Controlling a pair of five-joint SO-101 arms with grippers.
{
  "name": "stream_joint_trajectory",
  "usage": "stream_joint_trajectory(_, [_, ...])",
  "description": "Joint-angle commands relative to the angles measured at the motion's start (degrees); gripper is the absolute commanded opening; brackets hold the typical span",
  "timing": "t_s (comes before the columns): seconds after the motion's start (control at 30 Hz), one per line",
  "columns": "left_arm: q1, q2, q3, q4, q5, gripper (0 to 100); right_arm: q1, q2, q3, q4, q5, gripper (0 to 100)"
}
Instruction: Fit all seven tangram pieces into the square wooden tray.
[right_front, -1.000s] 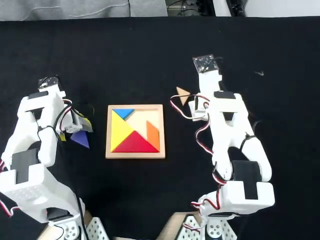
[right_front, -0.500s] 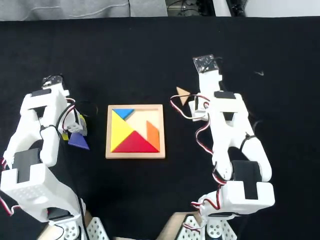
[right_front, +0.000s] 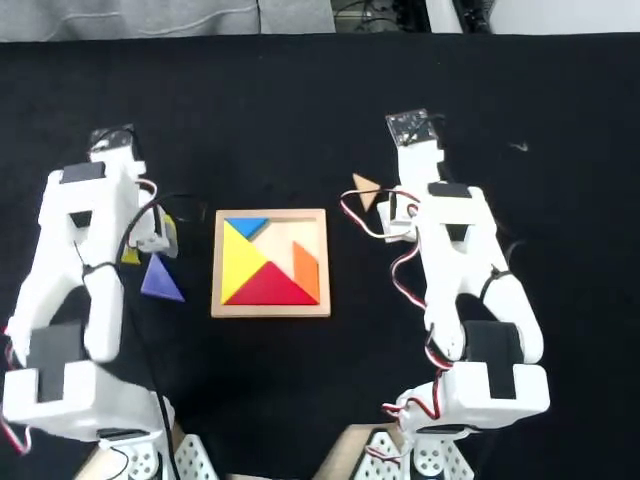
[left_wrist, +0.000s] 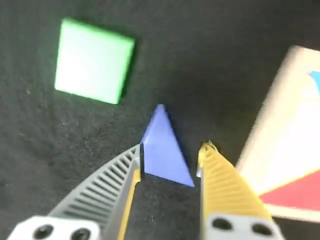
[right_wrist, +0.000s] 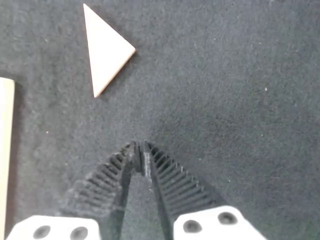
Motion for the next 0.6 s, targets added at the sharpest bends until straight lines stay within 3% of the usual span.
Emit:
stream_joint_trajectory(0.0, [1.5, -6.6, -1.9, 2.0, -1.6, 19, -0.4, -0.3, -2.9, -0.5, 0.6, 1.2])
stream_joint_trajectory(0.13, [2.2, -8.7, 3.3, 3.9, 2.5, 20, -0.4, -0.3, -2.9, -0.5, 0.6, 1.2])
stream_joint_trajectory(0.27, [-1.0, -9.3, 11.2, -3.8, 11.4, 31, -0.4, -0.3, -2.9, -0.5, 0.6, 1.2])
stream_joint_trajectory(0.57, [-5.2, -11.3, 22.6, -17.9, 15.2, 31, -0.5, -0.3, -2.9, -0.5, 0.6, 1.2])
